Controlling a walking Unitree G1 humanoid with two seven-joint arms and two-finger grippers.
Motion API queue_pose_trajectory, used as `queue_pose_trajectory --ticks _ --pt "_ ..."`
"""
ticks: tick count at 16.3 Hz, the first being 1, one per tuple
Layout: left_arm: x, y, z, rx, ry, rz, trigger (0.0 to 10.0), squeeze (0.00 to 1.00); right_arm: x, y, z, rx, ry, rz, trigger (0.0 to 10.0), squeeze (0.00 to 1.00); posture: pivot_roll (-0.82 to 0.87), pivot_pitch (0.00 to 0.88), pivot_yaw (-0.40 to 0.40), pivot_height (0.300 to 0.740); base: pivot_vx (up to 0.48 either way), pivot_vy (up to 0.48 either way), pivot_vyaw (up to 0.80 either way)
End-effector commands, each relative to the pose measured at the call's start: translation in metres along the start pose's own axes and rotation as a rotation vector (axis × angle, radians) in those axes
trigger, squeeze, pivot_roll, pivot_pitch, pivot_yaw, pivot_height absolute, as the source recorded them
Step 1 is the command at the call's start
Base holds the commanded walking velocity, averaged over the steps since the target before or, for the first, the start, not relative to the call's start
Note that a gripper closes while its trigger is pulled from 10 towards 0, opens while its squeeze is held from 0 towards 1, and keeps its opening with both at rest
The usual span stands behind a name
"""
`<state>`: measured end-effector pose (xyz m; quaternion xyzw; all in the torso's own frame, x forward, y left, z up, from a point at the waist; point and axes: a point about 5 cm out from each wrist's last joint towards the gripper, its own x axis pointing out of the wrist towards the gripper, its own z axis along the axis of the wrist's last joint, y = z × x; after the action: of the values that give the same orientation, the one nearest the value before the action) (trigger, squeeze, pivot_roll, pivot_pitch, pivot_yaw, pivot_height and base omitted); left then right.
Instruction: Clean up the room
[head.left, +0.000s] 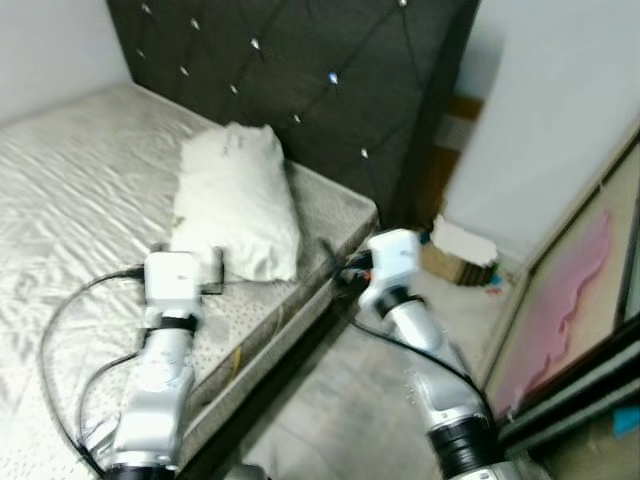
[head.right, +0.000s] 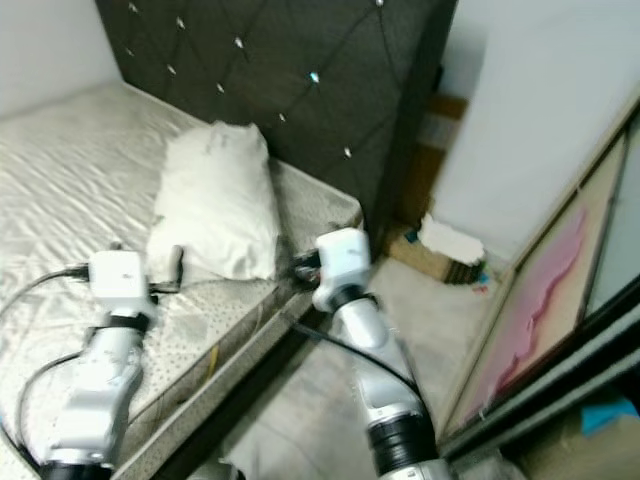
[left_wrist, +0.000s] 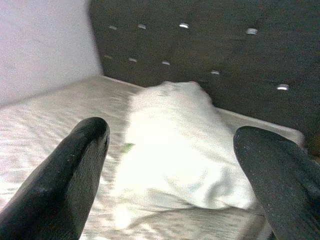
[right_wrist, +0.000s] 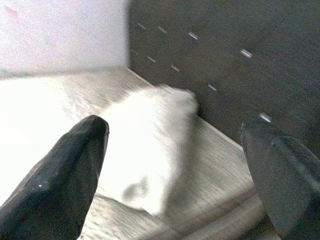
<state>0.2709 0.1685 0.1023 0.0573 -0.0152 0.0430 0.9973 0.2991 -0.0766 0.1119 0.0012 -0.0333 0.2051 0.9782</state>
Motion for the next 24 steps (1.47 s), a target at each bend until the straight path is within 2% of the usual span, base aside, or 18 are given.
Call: queue_pose_trajectory --ticks 1,16,20,24 --pt "-0.0001 -0.006 0.0012 -0.013 -0.001 -0.016 10.0 0.0 -0.0028 -0.008 -0.002 -0.014 0.012 -0.022 10.0 0.0 0.12 0.0 -0.045 0.74 0.0 0.0 0.8" --pt "0.0001 -0.0072 0.0019 -0.038 -0.01 -0.035 10.0 0.0 -0.0057 -0.0059 -0.0043 -0.007 0.012 -0.01 10.0 0.0 0.12 0.0 -0.04 0.74 0.0 0.0 0.79" --pt "-0.0005 -0.0089 0.0035 -0.056 -0.022 -0.057 10.0 0.0 -0.0053 -0.006 -0.0036 0.0 0.008 -0.011 10.0 0.0 0.11 0.0 -0.04 0.74 0.0 0.0 0.1" --pt "-0.0003 -0.0104 0.0057 -0.062 -0.04 -0.078 10.0 0.0 -0.0047 -0.0061 -0.003 -0.001 0.007 -0.009 10.0 0.0 0.11 0.0 -0.039 0.74 0.304 0.0 0.0"
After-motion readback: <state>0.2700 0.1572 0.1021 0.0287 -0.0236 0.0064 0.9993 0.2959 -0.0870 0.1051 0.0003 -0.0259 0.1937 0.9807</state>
